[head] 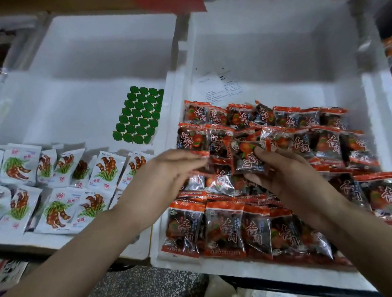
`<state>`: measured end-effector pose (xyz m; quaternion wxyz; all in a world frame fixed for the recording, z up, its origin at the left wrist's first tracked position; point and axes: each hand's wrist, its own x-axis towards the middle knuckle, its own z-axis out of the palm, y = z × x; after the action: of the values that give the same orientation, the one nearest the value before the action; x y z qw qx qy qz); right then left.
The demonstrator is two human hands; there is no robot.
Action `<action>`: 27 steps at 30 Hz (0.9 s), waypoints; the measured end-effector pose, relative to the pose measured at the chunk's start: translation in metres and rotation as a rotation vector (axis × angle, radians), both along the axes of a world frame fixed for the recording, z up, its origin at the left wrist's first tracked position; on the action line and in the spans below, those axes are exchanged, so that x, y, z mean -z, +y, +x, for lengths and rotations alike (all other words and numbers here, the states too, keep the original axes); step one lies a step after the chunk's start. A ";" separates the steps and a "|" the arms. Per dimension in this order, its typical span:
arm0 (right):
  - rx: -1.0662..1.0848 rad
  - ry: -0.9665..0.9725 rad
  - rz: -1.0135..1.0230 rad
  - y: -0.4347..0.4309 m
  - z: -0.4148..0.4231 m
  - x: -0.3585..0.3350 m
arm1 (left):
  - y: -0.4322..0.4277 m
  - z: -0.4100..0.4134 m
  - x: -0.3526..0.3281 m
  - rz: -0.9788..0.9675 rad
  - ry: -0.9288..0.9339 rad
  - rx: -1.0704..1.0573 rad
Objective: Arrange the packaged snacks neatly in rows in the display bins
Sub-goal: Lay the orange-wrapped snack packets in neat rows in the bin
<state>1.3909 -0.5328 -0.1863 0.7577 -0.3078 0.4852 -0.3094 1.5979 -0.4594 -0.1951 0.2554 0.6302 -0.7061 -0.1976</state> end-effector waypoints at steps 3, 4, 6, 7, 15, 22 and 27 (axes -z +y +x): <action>0.009 -0.015 0.009 0.002 -0.001 0.001 | 0.006 0.007 0.012 0.133 -0.203 0.125; 0.012 -0.016 0.012 0.002 -0.001 0.002 | 0.008 0.009 0.013 0.156 -0.234 0.137; 0.017 -0.014 0.012 0.002 -0.002 0.002 | 0.009 0.012 0.013 0.147 -0.277 0.148; 0.015 -0.007 0.011 0.002 -0.002 0.003 | 0.009 0.012 0.012 0.118 -0.286 0.155; -0.041 0.108 -0.067 0.008 0.002 0.001 | 0.006 0.011 0.013 0.016 -0.365 0.162; -0.040 0.025 -0.050 0.016 0.005 -0.001 | 0.004 0.015 0.018 -0.053 -0.513 0.147; -0.072 0.050 -0.074 0.025 0.007 -0.005 | 0.008 0.006 0.005 -0.057 -0.294 -0.013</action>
<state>1.3983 -0.5074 -0.1817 0.7442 -0.3603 0.4809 -0.2918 1.6036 -0.4512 -0.1999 0.1681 0.6495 -0.7370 -0.0815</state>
